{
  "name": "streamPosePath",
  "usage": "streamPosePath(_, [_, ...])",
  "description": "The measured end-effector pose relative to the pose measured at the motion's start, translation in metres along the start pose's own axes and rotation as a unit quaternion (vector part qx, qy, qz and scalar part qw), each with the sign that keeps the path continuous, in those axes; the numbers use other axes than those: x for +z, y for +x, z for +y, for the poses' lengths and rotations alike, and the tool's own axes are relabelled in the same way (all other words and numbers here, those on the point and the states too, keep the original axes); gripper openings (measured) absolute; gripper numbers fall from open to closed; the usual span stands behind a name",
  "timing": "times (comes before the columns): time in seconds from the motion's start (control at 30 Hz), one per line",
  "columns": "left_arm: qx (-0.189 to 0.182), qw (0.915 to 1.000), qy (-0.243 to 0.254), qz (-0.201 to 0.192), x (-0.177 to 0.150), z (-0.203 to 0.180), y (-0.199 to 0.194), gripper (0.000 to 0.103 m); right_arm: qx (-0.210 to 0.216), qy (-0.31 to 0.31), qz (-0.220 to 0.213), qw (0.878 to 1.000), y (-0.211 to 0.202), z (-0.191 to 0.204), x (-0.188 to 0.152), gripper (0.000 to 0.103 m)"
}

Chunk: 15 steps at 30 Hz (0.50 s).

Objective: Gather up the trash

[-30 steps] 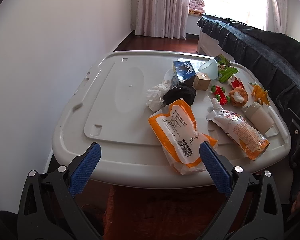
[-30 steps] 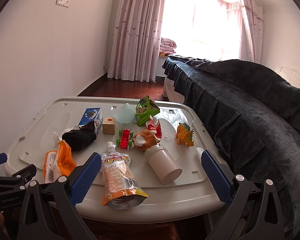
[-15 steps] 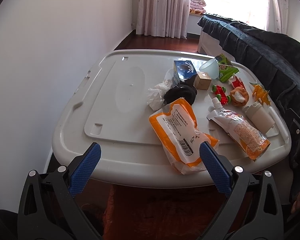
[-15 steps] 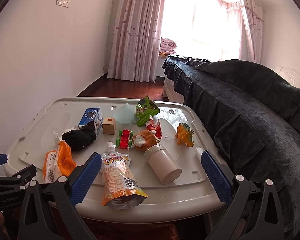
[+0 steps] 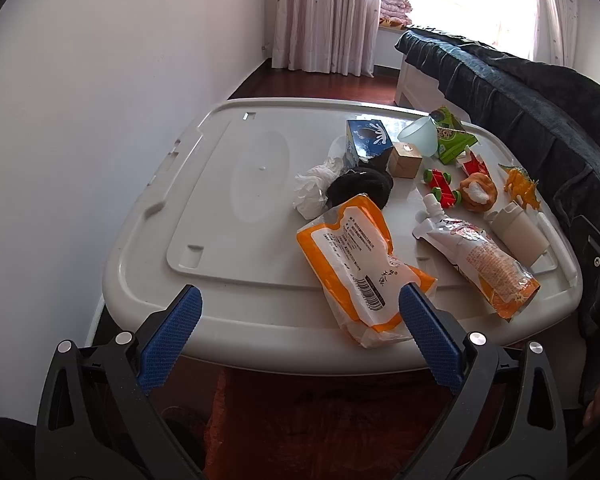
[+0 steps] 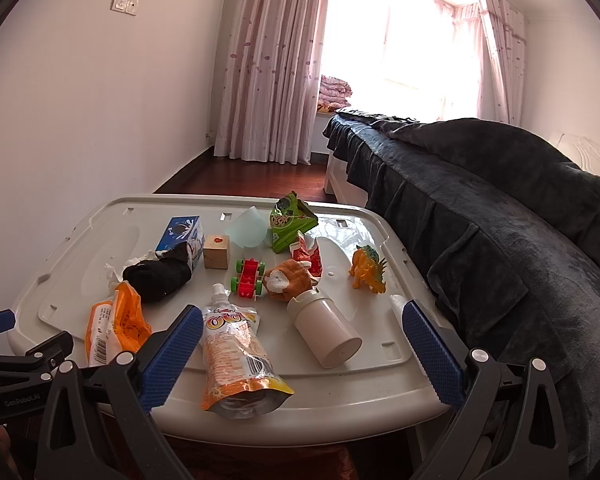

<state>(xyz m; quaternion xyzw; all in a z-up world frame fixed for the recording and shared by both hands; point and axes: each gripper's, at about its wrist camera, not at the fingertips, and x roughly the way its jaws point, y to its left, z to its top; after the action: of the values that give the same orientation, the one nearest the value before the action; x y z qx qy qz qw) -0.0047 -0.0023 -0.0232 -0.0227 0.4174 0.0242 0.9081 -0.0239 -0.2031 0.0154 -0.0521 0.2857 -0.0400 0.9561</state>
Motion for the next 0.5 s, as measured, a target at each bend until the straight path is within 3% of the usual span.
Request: streamPosePath(0.5, [-0.006, 1.0, 0.007, 0.001, -0.0077, -0.0008, -0.0004, 0.096, 0.006, -0.016, 0.009, 1.0, 0.0075, 0.0017, -0.0084, 0.099])
